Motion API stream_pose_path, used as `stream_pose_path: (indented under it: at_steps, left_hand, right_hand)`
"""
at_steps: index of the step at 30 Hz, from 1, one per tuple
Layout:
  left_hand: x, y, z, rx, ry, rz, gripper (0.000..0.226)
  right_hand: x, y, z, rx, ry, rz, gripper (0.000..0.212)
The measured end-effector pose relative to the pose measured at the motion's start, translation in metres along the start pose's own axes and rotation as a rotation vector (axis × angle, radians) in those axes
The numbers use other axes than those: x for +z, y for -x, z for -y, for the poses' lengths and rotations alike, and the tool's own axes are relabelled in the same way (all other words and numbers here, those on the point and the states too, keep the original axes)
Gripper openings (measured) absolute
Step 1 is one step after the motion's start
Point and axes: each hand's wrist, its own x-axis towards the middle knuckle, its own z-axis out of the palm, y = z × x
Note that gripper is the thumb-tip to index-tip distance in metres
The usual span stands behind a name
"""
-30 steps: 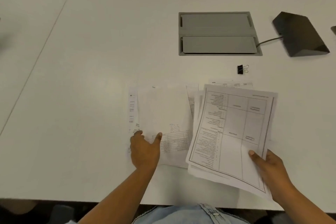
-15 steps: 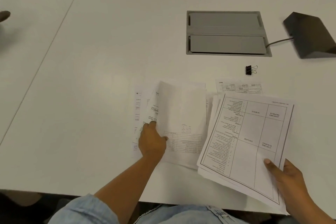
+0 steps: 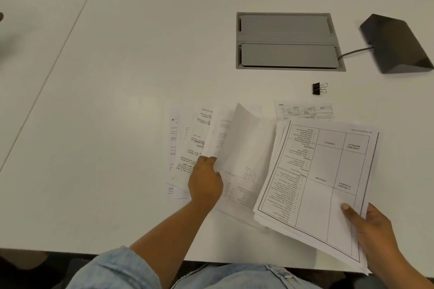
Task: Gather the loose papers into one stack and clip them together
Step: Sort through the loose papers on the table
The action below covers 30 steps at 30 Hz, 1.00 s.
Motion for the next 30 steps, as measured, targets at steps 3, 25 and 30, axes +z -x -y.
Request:
stream_pose_path:
  at_steps: [3,25,30]
  left_hand:
    - [0.002,-0.004,-0.004,-0.129,0.030,-0.004,0.052]
    - [0.010,0.000,-0.021,-0.162,-0.080,-0.102,0.057]
    - [0.004,-0.006,-0.020,-0.205,0.192,-0.022,0.046]
  right_hand:
    - [-0.003,0.000,0.000,-0.006,0.010,0.002,0.036]
    - [-0.009,0.006,0.000,-0.004,0.016,-0.024,0.025]
    - [-0.009,0.009,0.001,-0.014,0.008,-0.016,0.033]
